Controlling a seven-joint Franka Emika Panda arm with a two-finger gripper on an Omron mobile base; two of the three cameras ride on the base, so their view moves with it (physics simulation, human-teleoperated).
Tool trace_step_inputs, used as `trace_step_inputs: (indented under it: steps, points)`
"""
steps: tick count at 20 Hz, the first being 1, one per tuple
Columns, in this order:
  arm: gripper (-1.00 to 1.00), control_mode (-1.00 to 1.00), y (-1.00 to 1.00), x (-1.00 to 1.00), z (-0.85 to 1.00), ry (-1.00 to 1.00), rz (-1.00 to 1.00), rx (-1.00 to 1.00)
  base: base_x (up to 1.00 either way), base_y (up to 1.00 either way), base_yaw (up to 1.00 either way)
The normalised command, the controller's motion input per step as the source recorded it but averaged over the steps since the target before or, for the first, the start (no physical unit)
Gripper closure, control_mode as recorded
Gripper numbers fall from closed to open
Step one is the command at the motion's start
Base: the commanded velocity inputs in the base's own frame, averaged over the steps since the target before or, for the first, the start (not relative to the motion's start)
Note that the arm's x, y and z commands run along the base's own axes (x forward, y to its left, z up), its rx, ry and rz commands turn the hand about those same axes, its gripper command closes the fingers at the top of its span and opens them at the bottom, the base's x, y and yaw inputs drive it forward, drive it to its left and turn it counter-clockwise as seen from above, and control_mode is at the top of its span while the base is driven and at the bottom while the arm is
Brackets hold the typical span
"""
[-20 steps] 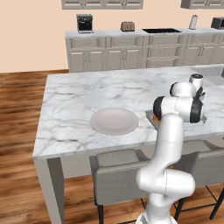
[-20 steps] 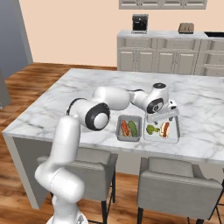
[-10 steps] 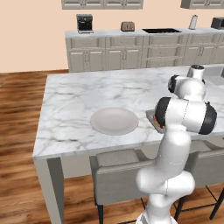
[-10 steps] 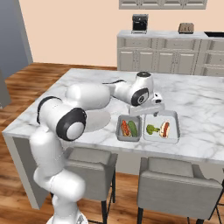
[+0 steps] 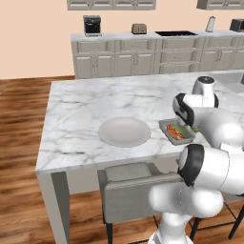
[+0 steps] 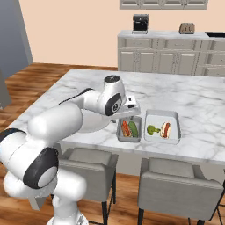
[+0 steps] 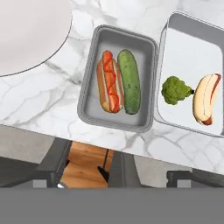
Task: Place one cooked food and one vegetable from the large plate to each tupperware container.
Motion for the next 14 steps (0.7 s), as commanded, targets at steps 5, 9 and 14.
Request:
trace_step_inputs:
  steps: [5, 9, 14]
  points:
    - [-1.0, -1.0, 1.0, -0.59, 0.47, -0.1, -0.15, 0.11, 0.0, 0.0, 0.0]
    - [-1.0, -1.0, 1.0, -0.47, 0.46, -0.03, -0.18, 0.18, 0.0, 0.0, 0.0]
    - [-1.0, -1.0, 1.0, -0.35, 0.05, -0.01, -0.16, 0.03, 0.0, 0.0, 0.0]
